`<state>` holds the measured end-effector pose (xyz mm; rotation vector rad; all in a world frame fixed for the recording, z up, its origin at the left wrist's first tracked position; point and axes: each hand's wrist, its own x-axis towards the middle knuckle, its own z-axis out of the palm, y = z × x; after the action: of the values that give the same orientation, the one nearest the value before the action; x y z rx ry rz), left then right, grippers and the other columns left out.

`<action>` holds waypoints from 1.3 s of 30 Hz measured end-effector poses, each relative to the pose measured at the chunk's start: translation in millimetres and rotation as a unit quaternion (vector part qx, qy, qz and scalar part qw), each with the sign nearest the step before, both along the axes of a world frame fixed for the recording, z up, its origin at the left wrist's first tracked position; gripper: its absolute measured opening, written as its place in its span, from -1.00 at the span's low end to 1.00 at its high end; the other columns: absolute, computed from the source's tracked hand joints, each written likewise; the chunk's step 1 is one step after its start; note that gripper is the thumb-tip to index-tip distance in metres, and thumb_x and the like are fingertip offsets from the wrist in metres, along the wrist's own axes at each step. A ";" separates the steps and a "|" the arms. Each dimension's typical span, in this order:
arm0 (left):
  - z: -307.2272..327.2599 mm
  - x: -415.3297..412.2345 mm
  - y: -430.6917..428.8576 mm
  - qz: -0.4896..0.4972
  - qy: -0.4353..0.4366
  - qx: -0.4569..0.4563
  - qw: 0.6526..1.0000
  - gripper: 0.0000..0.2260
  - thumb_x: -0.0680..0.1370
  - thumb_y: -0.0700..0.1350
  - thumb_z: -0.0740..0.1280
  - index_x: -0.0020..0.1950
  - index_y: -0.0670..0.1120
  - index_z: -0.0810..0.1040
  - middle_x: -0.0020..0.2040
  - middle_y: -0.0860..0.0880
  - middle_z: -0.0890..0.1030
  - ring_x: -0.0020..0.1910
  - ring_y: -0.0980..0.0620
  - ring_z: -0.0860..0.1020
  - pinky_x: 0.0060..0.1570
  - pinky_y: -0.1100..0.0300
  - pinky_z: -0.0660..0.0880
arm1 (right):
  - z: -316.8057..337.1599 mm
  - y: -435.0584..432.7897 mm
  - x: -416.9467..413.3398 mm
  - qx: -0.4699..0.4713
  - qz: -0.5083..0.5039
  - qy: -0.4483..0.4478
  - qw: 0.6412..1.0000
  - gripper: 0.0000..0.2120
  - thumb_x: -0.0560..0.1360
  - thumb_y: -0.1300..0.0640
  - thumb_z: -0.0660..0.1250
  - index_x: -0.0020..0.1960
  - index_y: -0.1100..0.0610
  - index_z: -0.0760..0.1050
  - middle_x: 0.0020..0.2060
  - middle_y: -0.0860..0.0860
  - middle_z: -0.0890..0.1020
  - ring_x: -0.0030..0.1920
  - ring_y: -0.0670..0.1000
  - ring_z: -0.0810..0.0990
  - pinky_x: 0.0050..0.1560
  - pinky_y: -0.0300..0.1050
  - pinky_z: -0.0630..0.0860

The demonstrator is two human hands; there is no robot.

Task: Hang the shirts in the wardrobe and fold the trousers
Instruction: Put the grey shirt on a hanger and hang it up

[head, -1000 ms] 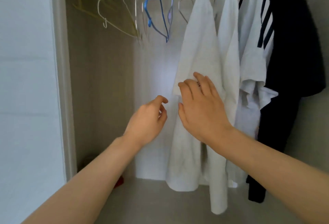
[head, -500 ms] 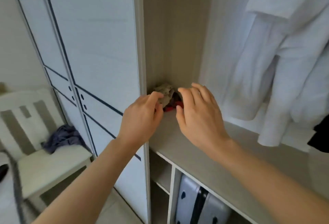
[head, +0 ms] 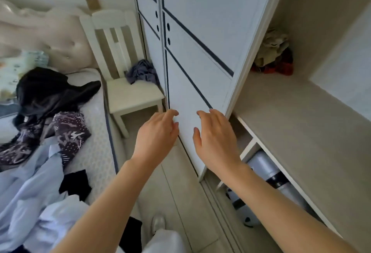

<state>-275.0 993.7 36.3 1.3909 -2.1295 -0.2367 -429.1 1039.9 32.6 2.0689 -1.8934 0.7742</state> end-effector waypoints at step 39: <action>-147.9 186.2 -535.6 0.177 -0.152 0.184 0.955 -0.77 0.64 -0.09 0.18 0.25 -0.11 0.49 0.02 -0.04 0.62 0.00 -0.06 0.53 -0.13 0.08 0.46 | -132.7 -624.7 125.6 0.264 0.123 0.071 0.954 -0.75 0.56 0.22 0.20 0.21 0.26 0.43 0.03 0.15 0.58 0.07 0.16 0.50 -0.11 -0.05 0.38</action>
<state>-88.7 458.2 -111.6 2.1187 -2.0916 -0.3038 -303.5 415.1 -100.1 2.6265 -1.9346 0.1492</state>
